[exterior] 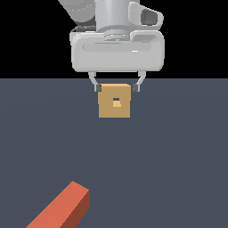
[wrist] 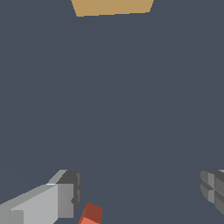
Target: Insert the peg into the horizontal hole in a box.
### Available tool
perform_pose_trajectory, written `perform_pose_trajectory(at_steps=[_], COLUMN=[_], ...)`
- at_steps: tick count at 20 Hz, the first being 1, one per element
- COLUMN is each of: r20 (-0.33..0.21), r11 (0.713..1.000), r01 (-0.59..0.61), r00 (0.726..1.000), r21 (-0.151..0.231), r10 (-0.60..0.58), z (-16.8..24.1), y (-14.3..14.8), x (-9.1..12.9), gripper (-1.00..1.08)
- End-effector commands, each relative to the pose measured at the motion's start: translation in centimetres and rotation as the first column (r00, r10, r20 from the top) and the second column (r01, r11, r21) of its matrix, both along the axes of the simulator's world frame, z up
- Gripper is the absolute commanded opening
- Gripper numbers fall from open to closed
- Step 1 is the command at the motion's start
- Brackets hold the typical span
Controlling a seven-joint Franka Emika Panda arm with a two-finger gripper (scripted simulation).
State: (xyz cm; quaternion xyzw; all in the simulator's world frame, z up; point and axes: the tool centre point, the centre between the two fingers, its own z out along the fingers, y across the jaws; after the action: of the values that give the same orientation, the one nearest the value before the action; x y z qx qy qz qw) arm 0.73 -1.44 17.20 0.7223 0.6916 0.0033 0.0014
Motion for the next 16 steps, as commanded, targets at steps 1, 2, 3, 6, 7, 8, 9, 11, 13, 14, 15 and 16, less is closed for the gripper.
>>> perform_pose_trajectory(at_steps=[1, 2, 3, 6, 7, 8, 9, 11, 13, 14, 15, 16], r20=[0.000, 0.000, 0.000, 0.000, 0.000, -0.001, -0.001, -0.001, -0.002, -0.002, -0.002, -0.003], r11=[1.000, 1.000, 1.000, 1.000, 0.999, 0.999, 0.998, 0.995, 0.989, 0.985, 0.981, 0.975], r01=[0.000, 0.001, 0.004, 0.026, 0.037, 0.051, 0.066, 0.102, 0.146, 0.170, 0.196, 0.223], r00=[1.000, 1.000, 1.000, 1.000, 0.999, 0.999, 0.998, 0.995, 0.989, 0.985, 0.981, 0.975], r21=[0.000, 0.000, 0.000, 0.000, 0.000, -0.001, -0.001, -0.002, -0.002, -0.003, -0.003, -0.003], r10=[0.000, -0.001, -0.004, -0.026, -0.037, -0.051, -0.066, -0.102, -0.146, -0.170, -0.196, -0.223], z=[0.0, 0.0, -0.1, -0.6, -0.9, -1.2, -1.5, -2.4, -3.4, -4.0, -4.6, -5.3], y=[0.0, -0.1, -0.3, -1.7, -2.4, -3.2, -4.2, -6.5, -9.3, -10.8, -12.4, -14.0], x=[0.0, 0.0, -0.1, -0.4, -0.6, -0.8, -1.1, -1.8, -2.8, -3.4, -4.1, -4.8], gripper=[1.00, 1.00, 1.00, 1.00, 1.00, 1.00, 1.00, 1.00, 1.00, 1.00, 1.00, 1.00])
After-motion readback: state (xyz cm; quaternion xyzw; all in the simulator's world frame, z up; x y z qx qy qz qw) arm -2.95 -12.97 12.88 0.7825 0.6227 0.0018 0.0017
